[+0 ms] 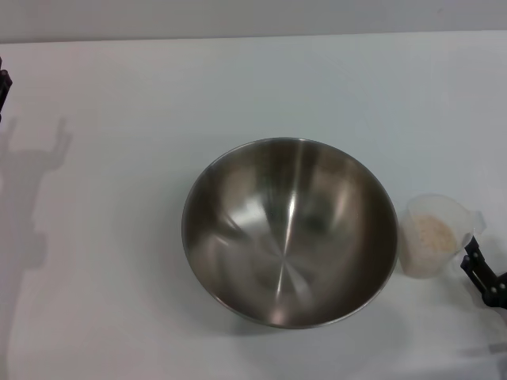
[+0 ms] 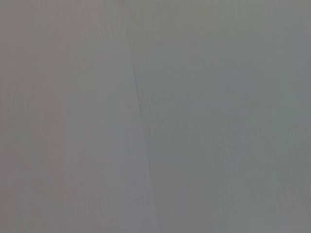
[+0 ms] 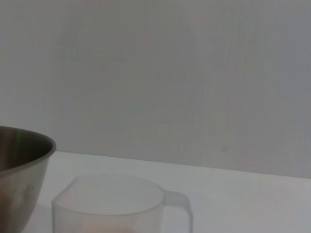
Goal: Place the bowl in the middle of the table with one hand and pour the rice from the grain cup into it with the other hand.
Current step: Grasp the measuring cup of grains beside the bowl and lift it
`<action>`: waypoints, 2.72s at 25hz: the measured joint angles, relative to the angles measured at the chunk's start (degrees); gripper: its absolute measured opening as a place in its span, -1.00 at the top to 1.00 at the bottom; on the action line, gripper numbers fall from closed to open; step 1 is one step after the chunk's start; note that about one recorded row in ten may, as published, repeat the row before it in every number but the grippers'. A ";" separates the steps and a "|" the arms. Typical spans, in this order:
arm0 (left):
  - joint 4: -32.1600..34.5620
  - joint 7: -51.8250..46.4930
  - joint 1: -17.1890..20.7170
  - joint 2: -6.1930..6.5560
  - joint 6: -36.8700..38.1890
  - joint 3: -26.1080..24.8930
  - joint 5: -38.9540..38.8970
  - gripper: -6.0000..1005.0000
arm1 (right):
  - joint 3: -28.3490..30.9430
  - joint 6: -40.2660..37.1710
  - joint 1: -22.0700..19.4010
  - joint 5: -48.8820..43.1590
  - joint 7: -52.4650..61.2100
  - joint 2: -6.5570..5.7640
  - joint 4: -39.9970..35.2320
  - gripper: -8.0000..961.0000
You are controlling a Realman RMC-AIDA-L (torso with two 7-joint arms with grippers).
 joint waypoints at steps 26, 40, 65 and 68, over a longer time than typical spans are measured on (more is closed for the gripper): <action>0.36 0.00 0.40 0.00 -0.02 0.00 0.15 -0.65 | 0.09 -0.67 1.44 0.18 0.43 -0.01 -0.14 -0.73; 0.49 0.00 -0.02 0.02 -0.02 0.00 0.23 -0.65 | -0.39 -3.04 1.33 0.04 0.25 -0.01 0.10 -0.73; 0.62 0.00 0.05 0.09 -0.33 0.18 0.45 -0.65 | 0.09 -3.52 1.37 -0.61 0.13 -0.01 0.79 -0.72; 0.67 0.00 0.05 0.09 -0.35 0.37 0.43 -0.65 | 0.09 -3.23 1.45 -0.60 0.32 -0.01 0.83 -0.71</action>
